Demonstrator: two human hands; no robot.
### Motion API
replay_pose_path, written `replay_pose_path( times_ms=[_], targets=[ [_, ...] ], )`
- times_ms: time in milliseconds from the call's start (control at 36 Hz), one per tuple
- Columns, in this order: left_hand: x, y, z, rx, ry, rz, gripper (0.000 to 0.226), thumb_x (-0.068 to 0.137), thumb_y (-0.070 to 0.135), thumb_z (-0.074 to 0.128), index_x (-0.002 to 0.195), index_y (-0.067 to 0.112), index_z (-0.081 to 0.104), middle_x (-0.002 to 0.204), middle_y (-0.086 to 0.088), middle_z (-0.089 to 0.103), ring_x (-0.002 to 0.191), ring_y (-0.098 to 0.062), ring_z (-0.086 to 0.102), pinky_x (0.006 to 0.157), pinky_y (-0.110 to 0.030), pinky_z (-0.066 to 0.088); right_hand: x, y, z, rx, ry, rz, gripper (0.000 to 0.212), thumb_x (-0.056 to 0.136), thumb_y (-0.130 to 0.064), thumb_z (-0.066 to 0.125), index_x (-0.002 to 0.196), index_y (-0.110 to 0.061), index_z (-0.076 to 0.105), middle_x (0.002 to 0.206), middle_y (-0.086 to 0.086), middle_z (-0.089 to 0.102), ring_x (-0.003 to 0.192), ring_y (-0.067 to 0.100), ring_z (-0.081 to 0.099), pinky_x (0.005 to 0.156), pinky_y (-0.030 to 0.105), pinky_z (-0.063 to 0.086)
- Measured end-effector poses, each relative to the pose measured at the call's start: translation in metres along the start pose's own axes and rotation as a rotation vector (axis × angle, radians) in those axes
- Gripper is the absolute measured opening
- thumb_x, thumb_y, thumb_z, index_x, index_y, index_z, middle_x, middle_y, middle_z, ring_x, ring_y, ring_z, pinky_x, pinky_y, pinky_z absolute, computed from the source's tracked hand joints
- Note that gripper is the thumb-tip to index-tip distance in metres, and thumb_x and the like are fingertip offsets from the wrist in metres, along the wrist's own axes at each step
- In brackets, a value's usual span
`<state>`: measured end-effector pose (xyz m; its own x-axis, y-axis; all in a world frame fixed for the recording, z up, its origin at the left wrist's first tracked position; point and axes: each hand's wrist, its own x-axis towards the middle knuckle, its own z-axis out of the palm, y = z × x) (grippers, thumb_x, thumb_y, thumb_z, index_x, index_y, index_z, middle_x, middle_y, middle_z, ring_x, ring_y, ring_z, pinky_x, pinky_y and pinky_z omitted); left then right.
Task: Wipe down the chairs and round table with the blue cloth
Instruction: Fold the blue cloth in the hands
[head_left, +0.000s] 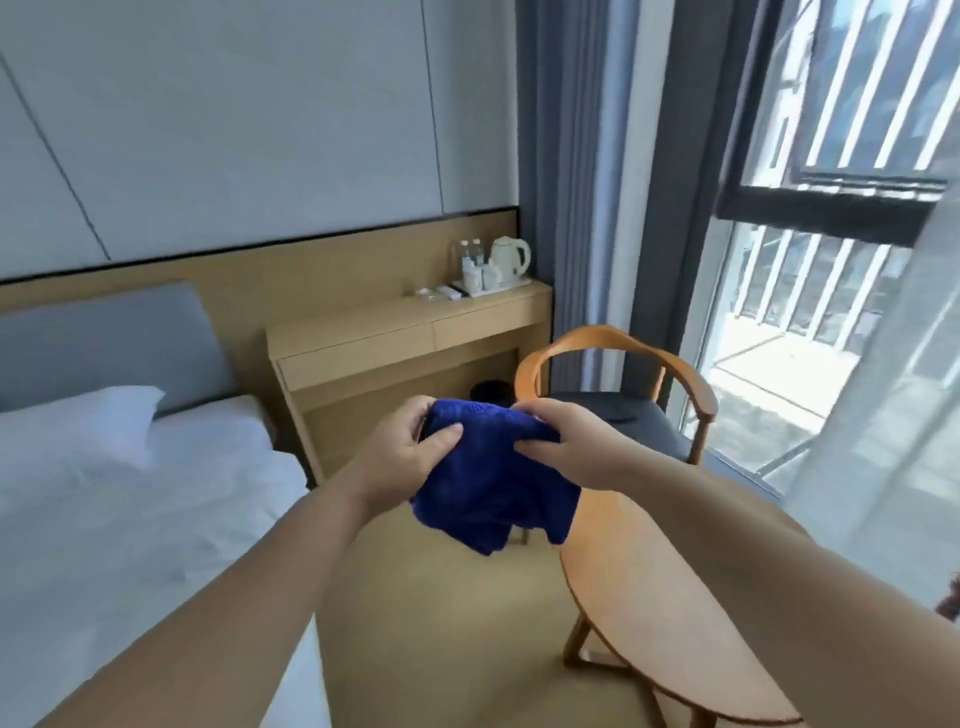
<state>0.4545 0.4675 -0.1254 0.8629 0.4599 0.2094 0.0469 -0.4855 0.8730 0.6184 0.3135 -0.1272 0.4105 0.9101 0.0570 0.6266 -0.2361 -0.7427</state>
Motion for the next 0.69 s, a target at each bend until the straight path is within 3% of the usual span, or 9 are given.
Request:
replay_pose_path(
  times_ms=[111,222,278,361,417,472,556,695],
  targets=[
    [0.009,-0.028,-0.032,-0.002,0.171,-0.077,0.012,0.093,0.033,0.054,0.102,0.025,0.053,0.099,0.005,0.063,0.092,-0.01,0.061,0.077,-0.027,0.05,0.06,-0.016,0.035,-0.078,0.057,-0.051,0.038,0.094,-0.025,0.058,0.131,-0.03,0.051,0.121,-0.008,0.057,0.109,0.01,0.056,0.092,0.034,0.051],
    [0.028,-0.06,-0.056,0.067,0.329,-0.156,0.019,0.092,0.037,0.054,0.1,0.02,0.052,0.096,0.003,0.06,0.086,-0.007,0.058,0.07,-0.021,0.043,0.11,-0.032,0.073,-0.061,0.141,-0.166,0.036,0.086,-0.033,0.069,0.119,-0.029,0.054,0.108,-0.01,0.052,0.09,0.004,0.054,0.075,0.019,0.047],
    [0.044,-0.077,-0.068,0.114,0.364,-0.204,0.022,0.092,0.039,0.054,0.098,0.019,0.052,0.095,0.002,0.06,0.085,-0.008,0.059,0.07,-0.022,0.044,0.139,-0.032,0.087,0.018,0.038,-0.178,0.035,0.082,-0.038,0.071,0.113,-0.028,0.057,0.104,-0.013,0.057,0.091,0.003,0.056,0.078,0.024,0.051],
    [0.072,-0.101,-0.085,0.165,0.391,-0.285,0.027,0.092,0.046,0.05,0.097,0.02,0.051,0.092,0.003,0.06,0.081,-0.009,0.058,0.068,-0.024,0.043,0.184,-0.022,0.099,0.161,-0.195,-0.168,0.056,0.074,-0.048,0.073,0.124,-0.027,0.057,0.112,-0.015,0.062,0.104,0.001,0.058,0.091,0.032,0.054],
    [0.094,-0.114,-0.094,0.124,0.377,-0.323,0.032,0.093,0.049,0.044,0.097,0.018,0.051,0.088,0.003,0.059,0.077,-0.011,0.056,0.067,-0.024,0.041,0.216,-0.014,0.104,0.258,-0.256,-0.173,0.065,0.068,-0.052,0.076,0.125,-0.029,0.056,0.116,-0.016,0.062,0.108,0.001,0.058,0.091,0.035,0.055],
    [0.121,-0.125,-0.102,0.077,0.361,-0.355,0.035,0.095,0.049,0.039,0.1,0.017,0.051,0.087,0.003,0.058,0.077,-0.01,0.055,0.068,-0.025,0.041,0.249,-0.005,0.105,0.318,-0.266,-0.186,0.058,0.068,-0.046,0.079,0.119,-0.03,0.058,0.109,-0.012,0.066,0.103,0.005,0.063,0.086,0.038,0.057],
    [0.165,-0.139,-0.111,0.078,0.312,-0.353,0.021,0.093,0.037,0.052,0.109,0.023,0.05,0.099,0.003,0.061,0.087,-0.007,0.061,0.071,-0.023,0.048,0.301,0.007,0.097,0.355,-0.259,-0.21,0.037,0.079,-0.024,0.075,0.112,-0.026,0.059,0.098,-0.005,0.07,0.089,0.01,0.068,0.081,0.04,0.058],
    [0.225,-0.161,-0.137,0.124,0.409,-0.372,0.025,0.088,0.011,0.054,0.107,0.027,0.05,0.102,0.006,0.061,0.093,-0.01,0.061,0.072,-0.023,0.051,0.384,0.017,0.066,0.378,-0.373,-0.236,0.033,0.086,-0.012,0.067,0.112,-0.032,0.061,0.1,-0.004,0.071,0.091,0.01,0.067,0.082,0.031,0.058]
  ],
)
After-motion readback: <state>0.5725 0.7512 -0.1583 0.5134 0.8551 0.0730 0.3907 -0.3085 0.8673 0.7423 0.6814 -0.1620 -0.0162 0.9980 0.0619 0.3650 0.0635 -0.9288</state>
